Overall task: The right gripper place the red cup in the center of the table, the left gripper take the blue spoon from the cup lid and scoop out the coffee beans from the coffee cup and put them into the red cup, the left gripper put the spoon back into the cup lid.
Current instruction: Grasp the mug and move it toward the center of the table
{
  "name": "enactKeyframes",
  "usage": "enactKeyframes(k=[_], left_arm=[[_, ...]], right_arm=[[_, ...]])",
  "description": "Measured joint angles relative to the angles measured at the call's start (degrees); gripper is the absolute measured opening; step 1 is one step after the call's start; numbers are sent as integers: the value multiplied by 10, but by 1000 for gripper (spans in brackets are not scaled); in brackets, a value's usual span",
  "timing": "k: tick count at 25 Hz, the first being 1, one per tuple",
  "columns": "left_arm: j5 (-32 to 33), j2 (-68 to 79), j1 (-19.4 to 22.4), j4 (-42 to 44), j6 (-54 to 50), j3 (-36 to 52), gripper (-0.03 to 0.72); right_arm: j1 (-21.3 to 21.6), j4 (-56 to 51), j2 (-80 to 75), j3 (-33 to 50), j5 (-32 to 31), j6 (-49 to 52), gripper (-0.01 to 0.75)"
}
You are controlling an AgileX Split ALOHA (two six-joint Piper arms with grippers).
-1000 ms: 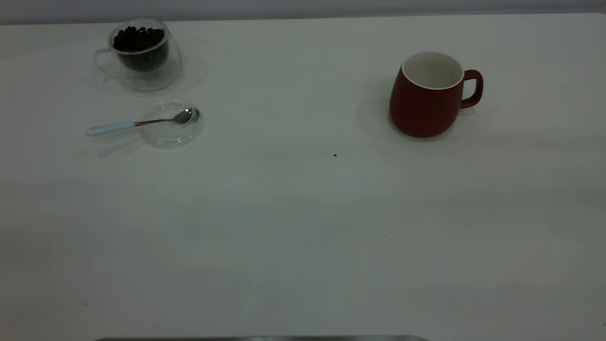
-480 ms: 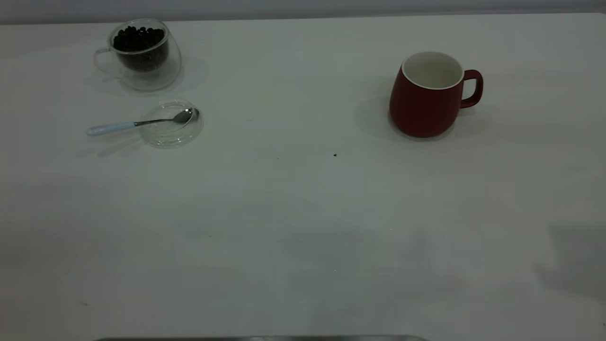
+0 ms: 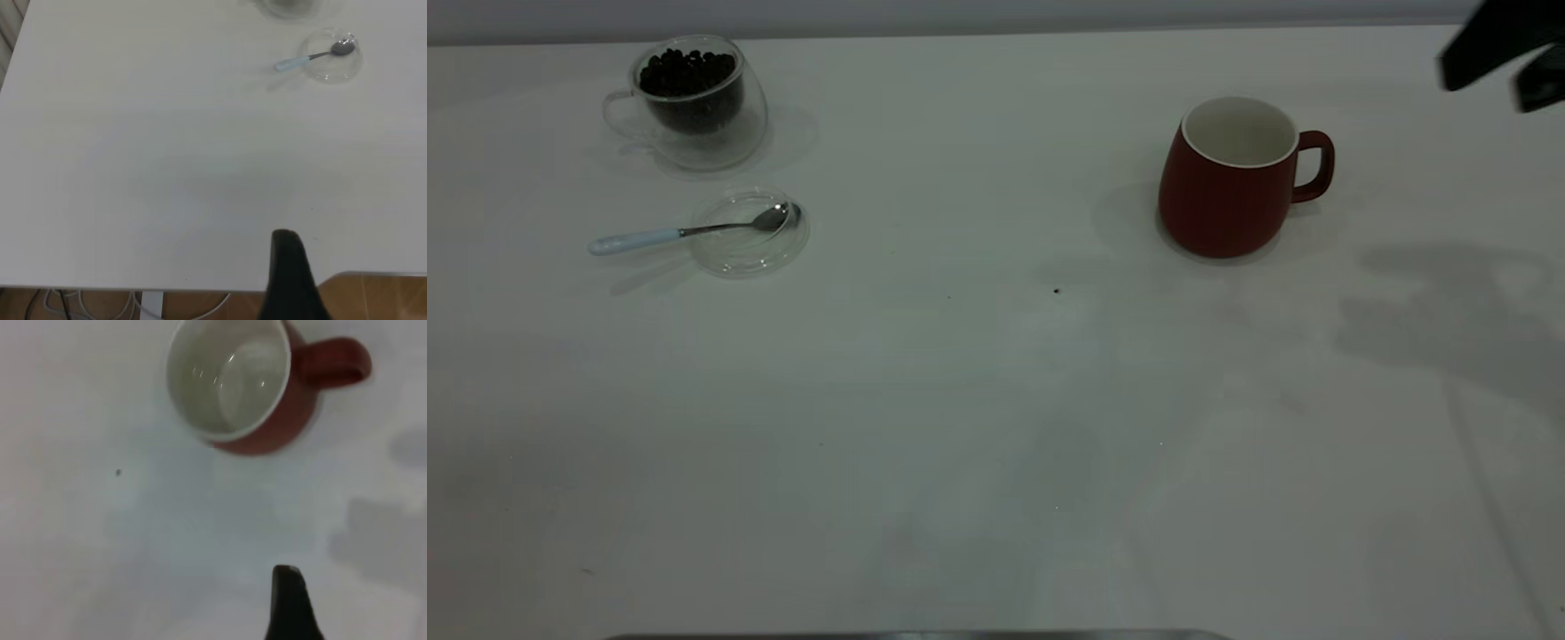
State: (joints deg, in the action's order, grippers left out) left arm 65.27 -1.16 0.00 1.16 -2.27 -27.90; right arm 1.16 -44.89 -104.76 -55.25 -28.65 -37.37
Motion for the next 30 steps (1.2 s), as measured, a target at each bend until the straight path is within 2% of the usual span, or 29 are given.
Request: enactKeyframes(k=[8,16,22,30], left_arm=[[0,0,0,0,0,0,564],[0,0,0,0,-1,0,564],[0,0,0,0,-1,0,564],[0,0,0,0,-1,0,564]], right_arm=[[0,-8,-166,-152,-11,-2,532],[14,-8,-285,-276,-70,-2,532],[14,20,-329,-299,-107,-17,532],[-1,19,-334,-305,-72,-26,532]])
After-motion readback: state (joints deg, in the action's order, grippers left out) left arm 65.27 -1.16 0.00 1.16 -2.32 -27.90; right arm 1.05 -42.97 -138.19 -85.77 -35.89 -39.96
